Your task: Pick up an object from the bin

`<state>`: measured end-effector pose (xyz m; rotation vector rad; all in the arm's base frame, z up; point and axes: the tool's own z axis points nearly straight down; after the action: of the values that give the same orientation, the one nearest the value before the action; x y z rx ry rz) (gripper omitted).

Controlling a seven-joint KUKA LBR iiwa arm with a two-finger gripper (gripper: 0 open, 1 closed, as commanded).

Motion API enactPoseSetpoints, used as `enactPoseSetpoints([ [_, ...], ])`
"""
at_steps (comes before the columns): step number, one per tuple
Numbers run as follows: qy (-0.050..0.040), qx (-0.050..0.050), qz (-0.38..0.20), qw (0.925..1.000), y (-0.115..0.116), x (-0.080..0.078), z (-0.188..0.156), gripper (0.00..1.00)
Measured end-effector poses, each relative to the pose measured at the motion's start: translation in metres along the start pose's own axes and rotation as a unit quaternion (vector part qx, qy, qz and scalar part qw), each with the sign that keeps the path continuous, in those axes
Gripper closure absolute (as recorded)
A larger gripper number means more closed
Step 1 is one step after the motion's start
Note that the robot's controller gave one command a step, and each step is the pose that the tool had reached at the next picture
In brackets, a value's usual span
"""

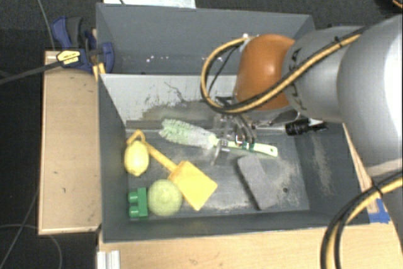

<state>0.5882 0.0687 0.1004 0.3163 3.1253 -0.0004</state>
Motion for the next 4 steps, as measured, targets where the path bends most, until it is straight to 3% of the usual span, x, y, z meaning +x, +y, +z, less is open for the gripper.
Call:
enactPoseSetpoints([
  [1,-0.0061,-0.002,0.047,0.9989,0.002,-0.002,0.031,0.00],
  [2,-0.0027,-0.001,0.133,0.9911,0.026,0.008,0.030,1.00],
  [4,-0.0033,-0.001,0.132,0.9912,0.026,0.008,0.026,1.00],
])
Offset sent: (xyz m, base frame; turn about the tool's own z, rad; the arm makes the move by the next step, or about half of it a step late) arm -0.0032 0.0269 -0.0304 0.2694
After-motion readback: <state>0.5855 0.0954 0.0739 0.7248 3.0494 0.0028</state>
